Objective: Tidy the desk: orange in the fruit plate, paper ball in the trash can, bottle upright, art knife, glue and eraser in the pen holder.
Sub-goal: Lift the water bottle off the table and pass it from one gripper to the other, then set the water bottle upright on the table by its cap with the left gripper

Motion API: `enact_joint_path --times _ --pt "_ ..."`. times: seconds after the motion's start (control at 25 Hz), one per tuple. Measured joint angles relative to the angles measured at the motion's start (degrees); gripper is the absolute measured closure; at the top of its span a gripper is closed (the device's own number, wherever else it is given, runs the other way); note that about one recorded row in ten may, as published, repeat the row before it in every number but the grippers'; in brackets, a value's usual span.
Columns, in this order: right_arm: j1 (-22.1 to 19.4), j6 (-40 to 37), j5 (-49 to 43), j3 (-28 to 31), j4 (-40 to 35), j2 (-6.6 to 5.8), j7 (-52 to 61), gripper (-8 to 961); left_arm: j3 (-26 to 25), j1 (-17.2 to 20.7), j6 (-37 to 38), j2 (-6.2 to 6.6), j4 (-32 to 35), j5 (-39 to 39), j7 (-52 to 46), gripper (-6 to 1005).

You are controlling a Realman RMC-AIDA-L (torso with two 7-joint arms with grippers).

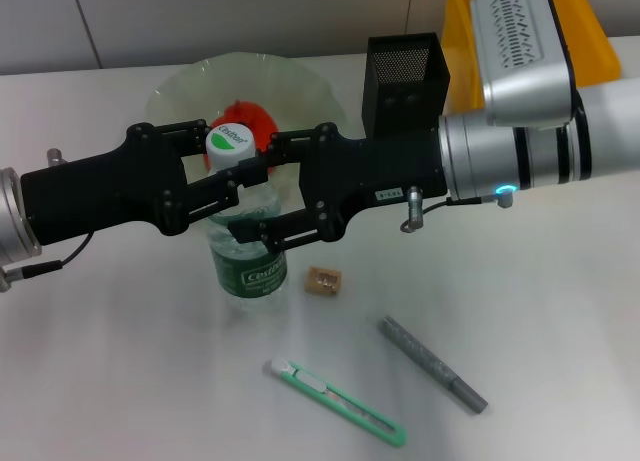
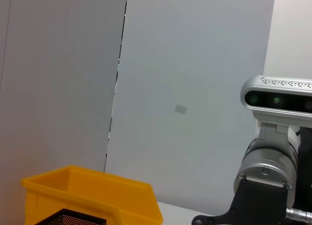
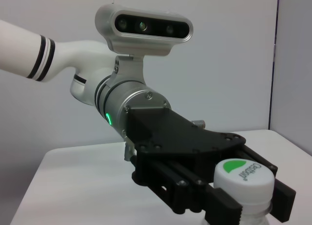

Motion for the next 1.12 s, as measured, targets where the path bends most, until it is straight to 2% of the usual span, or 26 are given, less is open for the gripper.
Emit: enact_joint_path --times 0.36,0.76,0.92,1.12 --pt "-1.3 0.0 0.0 0.0 -1.8 -0.06 0.9 175 0.0 0.0 0.0 0.00 0.0 -0.1 -0.5 555" --pt "-4.8 -1.7 0.0 0.6 -6.3 -0.15 2.5 175 0.0 0.1 0.0 0.00 0.2 -0.1 -0.6 555" --pt "-7.5 -3.8 0.0 1.0 -9.9 -0.23 3.4 175 0.1 0.1 0.0 0.00 0.2 -0.1 -0.6 555" --pt "-11.8 -9.9 0.1 3.2 -15.3 -0.25 5.4 175 0.1 0.0 0.0 0.05 0.2 -0.1 -0.7 555"
